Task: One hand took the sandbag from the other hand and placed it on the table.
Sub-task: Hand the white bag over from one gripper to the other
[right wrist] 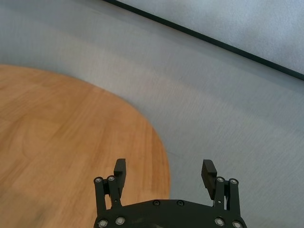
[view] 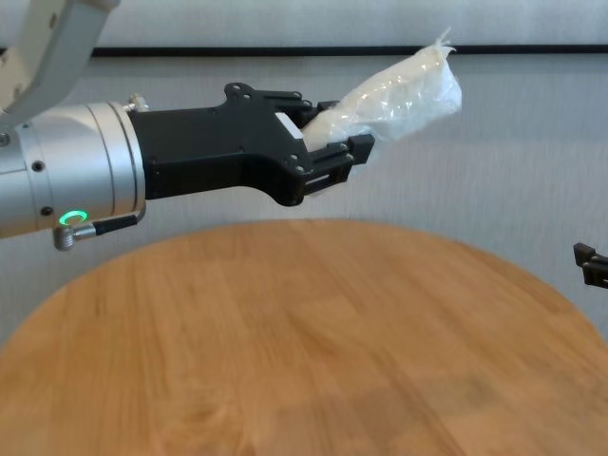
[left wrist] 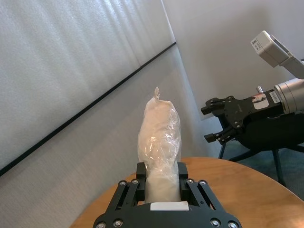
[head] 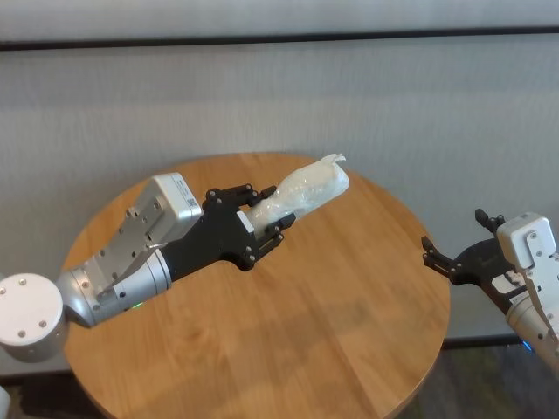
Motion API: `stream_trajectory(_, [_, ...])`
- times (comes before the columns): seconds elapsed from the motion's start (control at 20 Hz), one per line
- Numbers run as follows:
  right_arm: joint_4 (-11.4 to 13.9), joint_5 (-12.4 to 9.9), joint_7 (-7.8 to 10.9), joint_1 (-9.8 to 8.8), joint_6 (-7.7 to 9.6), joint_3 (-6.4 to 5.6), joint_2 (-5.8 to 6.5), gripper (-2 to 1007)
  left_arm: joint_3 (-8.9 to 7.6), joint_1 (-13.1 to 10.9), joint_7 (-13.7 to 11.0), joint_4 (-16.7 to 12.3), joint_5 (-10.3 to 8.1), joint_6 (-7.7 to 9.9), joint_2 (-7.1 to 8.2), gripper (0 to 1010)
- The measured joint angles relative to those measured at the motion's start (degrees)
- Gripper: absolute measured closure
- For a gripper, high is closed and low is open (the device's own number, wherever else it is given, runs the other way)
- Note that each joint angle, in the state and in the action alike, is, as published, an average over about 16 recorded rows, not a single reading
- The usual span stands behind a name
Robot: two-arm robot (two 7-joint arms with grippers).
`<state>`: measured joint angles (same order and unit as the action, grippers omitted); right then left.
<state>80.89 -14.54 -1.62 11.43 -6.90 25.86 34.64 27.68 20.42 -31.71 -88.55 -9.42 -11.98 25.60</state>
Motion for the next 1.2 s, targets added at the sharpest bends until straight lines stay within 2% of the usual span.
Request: stream_trajectory(1.2, [0.00, 0.00, 0.00, 0.00, 0.00, 0.00, 0.00, 3, -0.03, 0.02, 0.03, 0.13, 0.07, 0.03, -0.06, 599])
